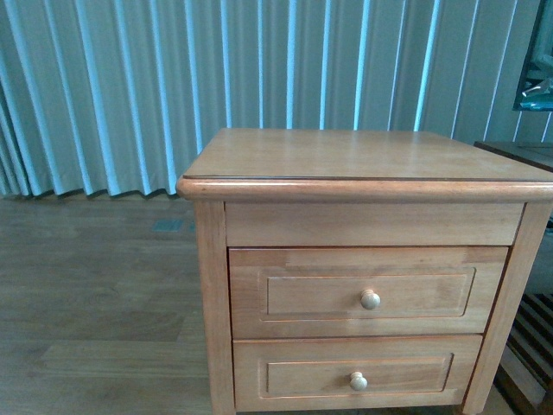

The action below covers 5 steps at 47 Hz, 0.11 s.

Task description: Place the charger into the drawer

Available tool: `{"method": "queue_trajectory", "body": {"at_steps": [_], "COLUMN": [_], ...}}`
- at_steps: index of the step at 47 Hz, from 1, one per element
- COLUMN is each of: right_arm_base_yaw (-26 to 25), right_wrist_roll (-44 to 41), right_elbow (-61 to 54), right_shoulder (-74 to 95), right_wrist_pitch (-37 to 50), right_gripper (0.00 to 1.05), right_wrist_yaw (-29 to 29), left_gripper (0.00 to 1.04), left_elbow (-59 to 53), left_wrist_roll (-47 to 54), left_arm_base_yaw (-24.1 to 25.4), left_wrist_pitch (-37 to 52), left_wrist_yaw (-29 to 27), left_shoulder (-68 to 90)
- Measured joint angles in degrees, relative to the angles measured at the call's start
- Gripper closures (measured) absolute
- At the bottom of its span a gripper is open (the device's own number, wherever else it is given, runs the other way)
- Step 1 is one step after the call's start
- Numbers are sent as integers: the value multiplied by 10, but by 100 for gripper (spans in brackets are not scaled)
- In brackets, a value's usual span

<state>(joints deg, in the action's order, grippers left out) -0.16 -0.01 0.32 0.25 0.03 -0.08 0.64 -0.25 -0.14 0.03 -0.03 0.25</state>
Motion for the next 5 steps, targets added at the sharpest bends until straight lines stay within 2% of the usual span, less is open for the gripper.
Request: {"method": "queue_trajectory", "body": {"at_steps": [5], "right_arm_base_yaw": [0], "right_wrist_roll": [0], "right_elbow": [0], "right_shoulder": [0], "right_wrist_pitch": [0], "right_gripper": [36], "right_wrist_yaw": [0], "left_gripper": [6], "left_elbow": [0], "left_wrist_roll": [0], "left_arm_base_yaw": [0], "left_wrist_pitch": [0], "left_wrist_yaw": [0], "left_shoulder": [0]}}
